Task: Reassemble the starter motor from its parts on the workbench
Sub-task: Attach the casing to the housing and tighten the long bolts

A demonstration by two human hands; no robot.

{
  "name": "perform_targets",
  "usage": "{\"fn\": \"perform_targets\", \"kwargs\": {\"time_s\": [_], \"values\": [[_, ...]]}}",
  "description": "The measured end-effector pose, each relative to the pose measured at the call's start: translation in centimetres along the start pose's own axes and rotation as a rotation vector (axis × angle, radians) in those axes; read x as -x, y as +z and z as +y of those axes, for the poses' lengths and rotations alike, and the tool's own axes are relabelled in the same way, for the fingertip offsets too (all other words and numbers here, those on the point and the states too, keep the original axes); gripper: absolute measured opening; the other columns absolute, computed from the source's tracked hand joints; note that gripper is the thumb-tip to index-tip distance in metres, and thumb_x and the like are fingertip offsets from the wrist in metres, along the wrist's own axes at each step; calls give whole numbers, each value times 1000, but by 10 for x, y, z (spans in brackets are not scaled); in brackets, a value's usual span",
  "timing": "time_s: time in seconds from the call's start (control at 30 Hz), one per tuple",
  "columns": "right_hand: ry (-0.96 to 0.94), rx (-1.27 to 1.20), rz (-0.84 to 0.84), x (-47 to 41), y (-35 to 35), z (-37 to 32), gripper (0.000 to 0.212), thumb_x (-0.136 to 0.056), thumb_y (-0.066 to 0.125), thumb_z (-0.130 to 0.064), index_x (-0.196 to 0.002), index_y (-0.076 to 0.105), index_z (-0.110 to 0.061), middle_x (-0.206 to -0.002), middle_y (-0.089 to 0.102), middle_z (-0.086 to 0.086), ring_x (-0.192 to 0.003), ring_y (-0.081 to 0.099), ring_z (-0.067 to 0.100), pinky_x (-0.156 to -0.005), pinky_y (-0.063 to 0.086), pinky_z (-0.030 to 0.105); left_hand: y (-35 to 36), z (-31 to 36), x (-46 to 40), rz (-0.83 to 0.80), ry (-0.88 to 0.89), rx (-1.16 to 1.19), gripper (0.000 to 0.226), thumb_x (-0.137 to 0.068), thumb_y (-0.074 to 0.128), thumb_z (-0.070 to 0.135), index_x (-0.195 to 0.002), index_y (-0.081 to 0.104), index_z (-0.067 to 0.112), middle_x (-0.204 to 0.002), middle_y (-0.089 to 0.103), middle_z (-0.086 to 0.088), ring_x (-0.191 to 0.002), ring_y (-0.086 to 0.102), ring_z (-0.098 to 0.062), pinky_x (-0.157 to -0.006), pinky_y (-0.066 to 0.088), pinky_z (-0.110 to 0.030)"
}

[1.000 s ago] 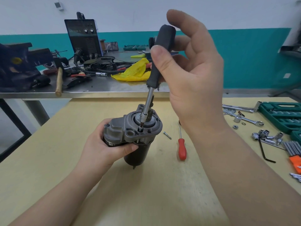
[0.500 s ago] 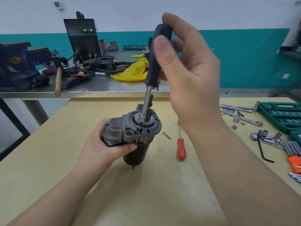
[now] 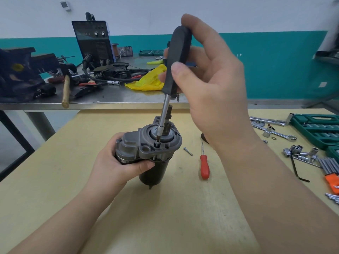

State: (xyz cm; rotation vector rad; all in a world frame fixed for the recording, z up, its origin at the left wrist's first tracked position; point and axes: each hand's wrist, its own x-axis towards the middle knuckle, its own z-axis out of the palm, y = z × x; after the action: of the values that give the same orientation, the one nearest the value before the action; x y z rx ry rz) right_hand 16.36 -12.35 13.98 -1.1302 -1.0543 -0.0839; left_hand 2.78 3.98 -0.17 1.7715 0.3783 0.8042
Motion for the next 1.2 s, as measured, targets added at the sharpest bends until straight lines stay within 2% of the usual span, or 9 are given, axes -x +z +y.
{"fn": "perform_targets", "kwargs": {"time_s": [0.17, 0.3, 0.47, 0.67, 0.77, 0.87, 1.0, 1.1, 1.2], "values": [[-56, 124, 28, -2, 2, 0, 57, -93, 80, -13, -144, 54, -20, -95, 67, -6, -79, 73, 19, -75, 66, 39, 0, 1, 0, 0, -3, 5, 70, -49, 99, 39, -113, 73, 46, -117, 80, 7, -107, 77, -10, -89, 58, -39], [-31, -28, -1, -1, 2, 1, 45, -105, 60, -8, -149, 52, -12, -120, 70, 9, -107, 71, 25, -87, 65, 39, 0, 0, 0, -6, -8, 10, 70, -49, 99, 38, -114, 73, 45, -117, 80, 6, -108, 77, -12, -90, 58, -42], [-100, 100, 28, 0, 2, -1, 50, -98, 73, -9, -144, 55, -13, -103, 66, 5, -81, 72, 26, -74, 66, 41, 0, -1, 0, -2, -5, 6, 70, -49, 99, 39, -114, 73, 46, -117, 80, 7, -108, 77, -12, -90, 58, -42], [-30, -24, 22, 2, 1, 0, 43, -105, 59, -2, -147, 54, -10, -118, 68, 12, -90, 75, 28, -81, 66, 41, -1, -2, 0, 1, -1, 13, 71, -49, 100, 39, -114, 73, 46, -117, 80, 6, -108, 77, -13, -91, 59, -43], [-66, 77, 55, 0, 3, -2, 46, -99, 71, -6, -141, 56, -16, -107, 68, 5, -85, 74, 25, -76, 66, 38, -1, -3, -1, 3, -3, 17, 72, -48, 100, 38, -115, 73, 45, -119, 80, 4, -110, 77, -15, -92, 59, -47], [-74, 70, 76, 0, 5, 0, 43, -99, 72, -13, -139, 57, -19, -98, 65, 2, -90, 70, 27, -82, 64, 46, -1, -4, -1, 5, 0, 16, 71, -48, 100, 38, -113, 73, 46, -118, 80, 5, -109, 77, -15, -92, 59, -47], [21, 8, -63, 1, 3, 2, 72, -98, 60, 4, -162, 36, -19, -118, 67, 10, -99, 73, 27, -90, 63, 40, -1, -4, -2, 5, 3, 19, 71, -48, 99, 37, -114, 73, 46, -118, 80, 5, -108, 77, -14, -91, 59, -46], [24, 65, -207, 2, 1, 4, 85, -99, 61, 5, -168, 19, -23, -106, 72, 6, -95, 77, 21, -89, 62, 31, -1, -4, -2, -3, 1, 24, 70, -49, 100, 37, -113, 73, 47, -118, 80, 5, -108, 77, -15, -91, 59, -47], [53, 63, -198, 2, -1, 8, 87, -93, 75, -7, -165, 29, -22, -95, 74, -1, -91, 77, 22, -89, 64, 43, -1, -4, -1, 1, 2, 24, 70, -49, 100, 37, -113, 73, 47, -117, 80, 5, -108, 78, -14, -90, 59, -44]]}}
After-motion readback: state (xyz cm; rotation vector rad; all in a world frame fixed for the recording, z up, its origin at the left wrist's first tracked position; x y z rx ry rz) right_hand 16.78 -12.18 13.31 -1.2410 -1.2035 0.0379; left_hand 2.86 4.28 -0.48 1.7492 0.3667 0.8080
